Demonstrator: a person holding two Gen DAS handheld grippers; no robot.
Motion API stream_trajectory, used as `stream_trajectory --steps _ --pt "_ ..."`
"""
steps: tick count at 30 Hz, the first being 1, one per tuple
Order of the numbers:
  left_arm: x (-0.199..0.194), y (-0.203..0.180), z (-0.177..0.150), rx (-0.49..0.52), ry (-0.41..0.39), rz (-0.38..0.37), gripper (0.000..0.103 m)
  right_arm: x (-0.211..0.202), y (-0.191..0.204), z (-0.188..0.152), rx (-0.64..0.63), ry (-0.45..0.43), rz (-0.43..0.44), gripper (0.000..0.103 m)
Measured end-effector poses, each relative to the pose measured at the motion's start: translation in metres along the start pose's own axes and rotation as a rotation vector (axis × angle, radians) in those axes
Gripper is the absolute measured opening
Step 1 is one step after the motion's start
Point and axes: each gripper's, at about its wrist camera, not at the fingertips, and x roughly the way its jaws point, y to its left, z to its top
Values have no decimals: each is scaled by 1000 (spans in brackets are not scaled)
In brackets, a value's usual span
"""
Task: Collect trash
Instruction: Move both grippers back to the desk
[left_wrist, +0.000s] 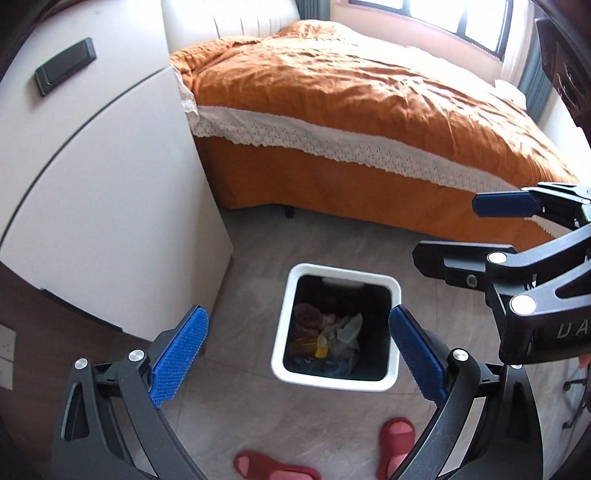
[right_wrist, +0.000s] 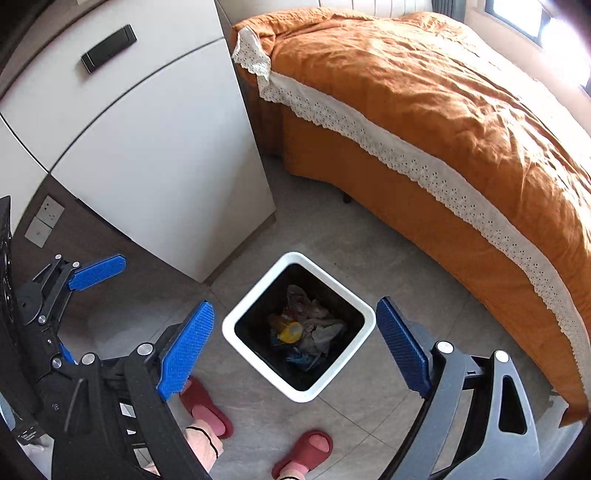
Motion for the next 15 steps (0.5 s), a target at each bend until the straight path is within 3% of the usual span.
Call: stream_trajectory --steps 15 --pt "-107 53 54 -92 -129 57 98 -94 46 55 -57 -143 9 95"
